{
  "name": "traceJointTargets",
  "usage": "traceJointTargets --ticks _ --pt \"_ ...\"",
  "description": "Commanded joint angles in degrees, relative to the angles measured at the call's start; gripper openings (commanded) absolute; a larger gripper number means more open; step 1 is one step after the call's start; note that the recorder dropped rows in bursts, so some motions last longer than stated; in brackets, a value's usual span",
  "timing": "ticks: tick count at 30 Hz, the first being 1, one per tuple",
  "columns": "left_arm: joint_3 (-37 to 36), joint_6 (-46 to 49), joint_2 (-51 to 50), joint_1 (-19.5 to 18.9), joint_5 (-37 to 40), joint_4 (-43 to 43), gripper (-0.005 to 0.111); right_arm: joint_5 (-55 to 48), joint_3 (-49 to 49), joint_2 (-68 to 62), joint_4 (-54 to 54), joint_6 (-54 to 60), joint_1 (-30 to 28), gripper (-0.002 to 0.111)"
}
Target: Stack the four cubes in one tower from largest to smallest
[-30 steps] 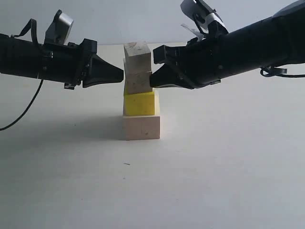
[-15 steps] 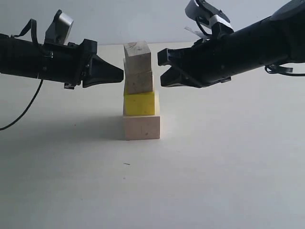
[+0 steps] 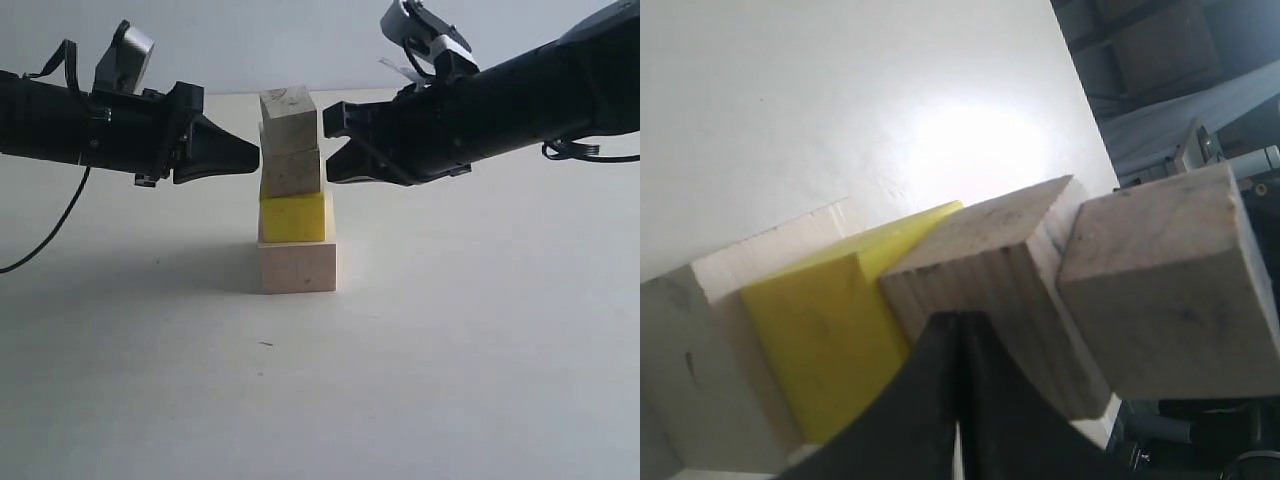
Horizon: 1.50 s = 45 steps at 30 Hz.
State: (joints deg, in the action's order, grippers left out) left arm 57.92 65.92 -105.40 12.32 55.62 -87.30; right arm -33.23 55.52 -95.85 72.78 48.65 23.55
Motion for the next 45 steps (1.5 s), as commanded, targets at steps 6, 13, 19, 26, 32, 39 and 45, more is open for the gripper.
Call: traceJointTargets --ticks 6,13,19,26,32,39,45 --pt "0.25 0.44 0.07 0.32 0.59 -1.12 0.0 -1.44 0.44 -0.1 3.12 3.29 -0.31 0.0" --pt "0.25 0.92 0.07 0.32 0.49 -1.12 0.0 -3.68 0.44 -0.1 3.23 3.91 -0.31 0.0" --pt "0.25 1.07 0.07 0.32 0.49 -1.12 0.0 -4.08 0.44 -0.1 3.26 3.91 -0.31 0.0" --pt "0.25 1.05 0.07 0.32 0.49 -0.89 0.0 -2.66 0.44 -0.1 2.94 3.91 -0.31 0.0" --pt "0.25 1.09 0.07 0.32 1.89 -0.19 0.0 -0.03 0.44 1.61 2.58 3.79 -0.31 0.0" --pt "0.25 1.09 0.7 -0.42 1.37 -0.19 0.0 1.89 0.44 7.75 -6.01 -3.64 -0.31 0.0" --pt "0.25 -0.2 4.63 -3.83 3.57 0.21 0.0 -0.69 0.44 8.01 -5.91 -3.77 -0.31 0.0"
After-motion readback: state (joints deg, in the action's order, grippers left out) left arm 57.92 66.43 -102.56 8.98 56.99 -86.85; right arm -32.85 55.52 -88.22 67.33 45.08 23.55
